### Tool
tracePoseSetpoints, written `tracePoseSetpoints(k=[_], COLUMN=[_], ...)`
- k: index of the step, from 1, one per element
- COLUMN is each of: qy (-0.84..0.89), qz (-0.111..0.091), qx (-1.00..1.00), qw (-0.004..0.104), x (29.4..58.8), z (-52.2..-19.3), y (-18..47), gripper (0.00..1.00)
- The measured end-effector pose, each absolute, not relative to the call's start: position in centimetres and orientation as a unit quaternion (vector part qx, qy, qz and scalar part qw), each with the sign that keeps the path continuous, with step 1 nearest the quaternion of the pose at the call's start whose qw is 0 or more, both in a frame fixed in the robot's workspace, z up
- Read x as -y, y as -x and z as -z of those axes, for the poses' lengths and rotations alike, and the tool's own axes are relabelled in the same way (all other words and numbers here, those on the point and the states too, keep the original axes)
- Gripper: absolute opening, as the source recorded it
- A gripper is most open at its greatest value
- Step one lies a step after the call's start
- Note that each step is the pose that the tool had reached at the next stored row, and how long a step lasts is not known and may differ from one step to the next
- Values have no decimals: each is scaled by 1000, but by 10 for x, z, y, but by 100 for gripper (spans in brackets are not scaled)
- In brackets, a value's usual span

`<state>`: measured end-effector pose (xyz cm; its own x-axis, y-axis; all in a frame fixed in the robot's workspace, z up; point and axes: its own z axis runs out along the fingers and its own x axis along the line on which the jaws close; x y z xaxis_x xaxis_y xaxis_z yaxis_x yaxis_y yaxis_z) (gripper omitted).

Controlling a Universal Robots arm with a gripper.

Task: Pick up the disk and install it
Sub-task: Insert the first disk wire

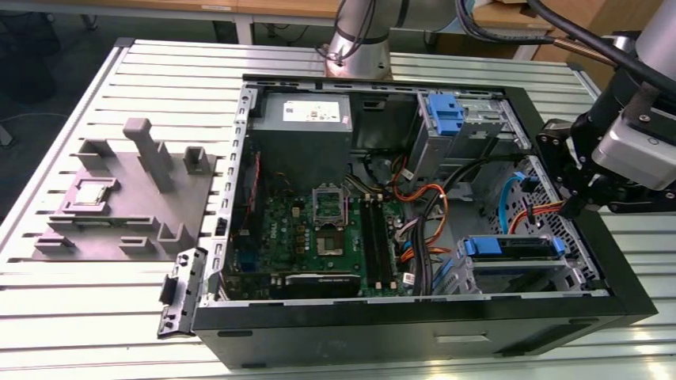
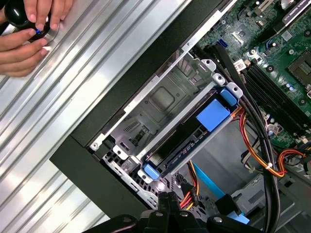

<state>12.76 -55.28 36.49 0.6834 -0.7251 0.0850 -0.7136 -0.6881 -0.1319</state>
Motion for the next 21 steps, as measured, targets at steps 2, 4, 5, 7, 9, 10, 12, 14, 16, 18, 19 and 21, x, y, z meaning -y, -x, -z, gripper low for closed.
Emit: tracePoseSetpoints(k=[2, 4, 5, 7, 9, 10, 12, 14, 16, 18, 19, 21], qy=[916, 917, 918, 920, 922, 922, 922, 922, 922, 922, 922, 926], qz=[65, 66, 66, 69, 72, 72, 72, 72, 72, 73, 74, 76], qx=[-392, -391, -389, -382, -378, -378, -378, -378, -378, -378, -377, -367], qw=[44, 44, 45, 47, 48, 48, 48, 47, 46, 45, 45, 46], x=[553, 553, 553, 553, 553, 553, 551, 550, 547, 545, 545, 545], z=[-365, -365, -365, -365, -365, -364, -364, -364, -364, -364, -364, -364], y=[-128, -128, -128, -128, -128, -128, -129, -129, -131, -131, -131, -131], gripper=[10, 10, 10, 10, 10, 10, 10, 10, 10, 10, 10, 10])
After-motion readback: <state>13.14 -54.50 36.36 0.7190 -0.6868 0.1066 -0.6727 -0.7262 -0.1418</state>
